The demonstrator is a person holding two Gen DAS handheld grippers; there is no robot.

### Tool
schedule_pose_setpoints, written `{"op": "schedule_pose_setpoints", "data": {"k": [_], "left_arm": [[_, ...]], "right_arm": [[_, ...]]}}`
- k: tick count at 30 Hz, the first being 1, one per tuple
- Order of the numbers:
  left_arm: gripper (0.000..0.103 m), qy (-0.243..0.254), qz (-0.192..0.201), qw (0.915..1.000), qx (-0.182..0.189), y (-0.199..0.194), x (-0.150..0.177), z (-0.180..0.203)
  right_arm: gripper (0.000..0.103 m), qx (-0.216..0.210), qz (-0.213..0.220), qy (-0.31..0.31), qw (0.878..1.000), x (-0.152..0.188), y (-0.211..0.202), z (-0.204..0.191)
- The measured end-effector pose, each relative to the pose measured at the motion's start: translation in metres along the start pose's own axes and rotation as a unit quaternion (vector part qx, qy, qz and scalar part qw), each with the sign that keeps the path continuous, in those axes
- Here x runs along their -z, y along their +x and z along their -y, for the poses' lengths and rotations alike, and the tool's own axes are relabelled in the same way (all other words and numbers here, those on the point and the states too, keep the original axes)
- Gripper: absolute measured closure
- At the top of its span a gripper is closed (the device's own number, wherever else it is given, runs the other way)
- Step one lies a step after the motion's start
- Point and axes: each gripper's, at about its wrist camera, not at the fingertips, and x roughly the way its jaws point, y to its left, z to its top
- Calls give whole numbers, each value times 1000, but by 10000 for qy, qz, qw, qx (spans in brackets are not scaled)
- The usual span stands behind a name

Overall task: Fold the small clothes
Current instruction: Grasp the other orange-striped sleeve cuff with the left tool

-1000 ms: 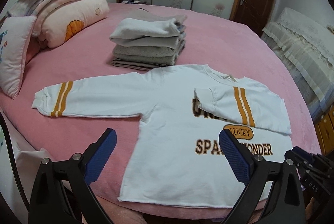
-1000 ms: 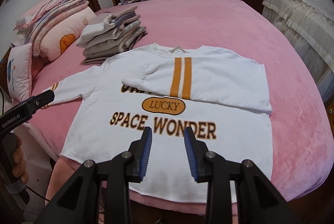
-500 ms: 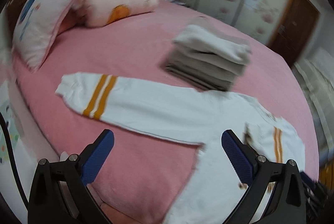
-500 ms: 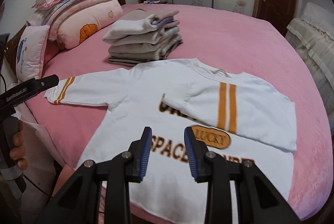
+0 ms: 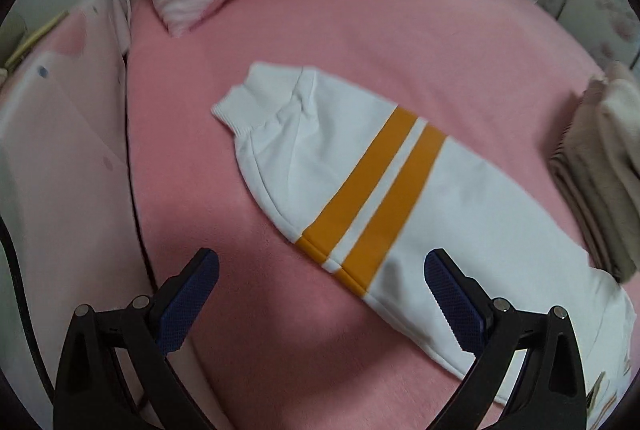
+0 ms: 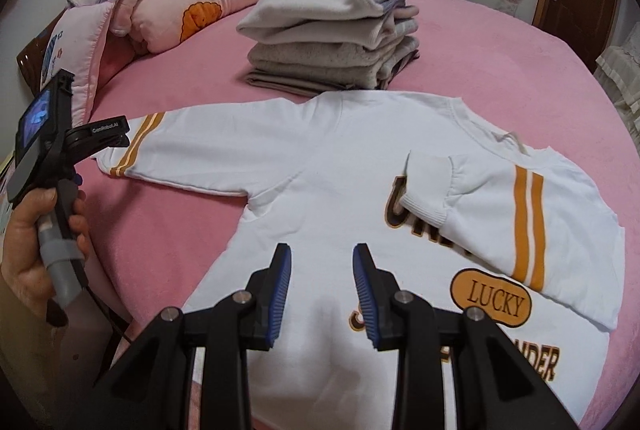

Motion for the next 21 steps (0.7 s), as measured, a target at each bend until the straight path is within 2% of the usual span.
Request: {"op": "schedule_pose_setpoints", "data": {"k": [3,6,9,10,12,13,15,16,19,21], "left_arm": [[3,-306,-373,9985,-248,23,-6,-8],[3,-556,-553,9968,-169,35,-8,-12],[5,-681,-548,9961,-102,44,-10,-11],[11,-681,-514,9963,-49,46,-12,-11],[47,-599,-339,9976,119,42,-14,-6],[57,-569,-196,9982,35,37,-14,-3],[88,-592,0,9982,-71,29,-15,-3],[94,-644,97,9979,45,24,-14,-7],[95,-746,397,9960,294,4,-11,-14],[96,-641,661,9947,448,-13,-11,-7]], "right_arm": [[71,0,-97,90,9999,0,10,6],[71,-21,-203,167,9997,2,19,10],[71,-62,-330,262,9991,4,25,13],[71,-68,-341,277,9990,4,26,14],[71,-72,-346,312,9989,5,25,16],[71,-63,-331,330,9989,5,24,17],[71,-47,-302,370,9988,6,22,20],[71,-45,-288,404,9988,6,20,23],[71,-38,-247,506,9984,7,15,31],[71,-38,-220,580,9981,9,11,37]]}}
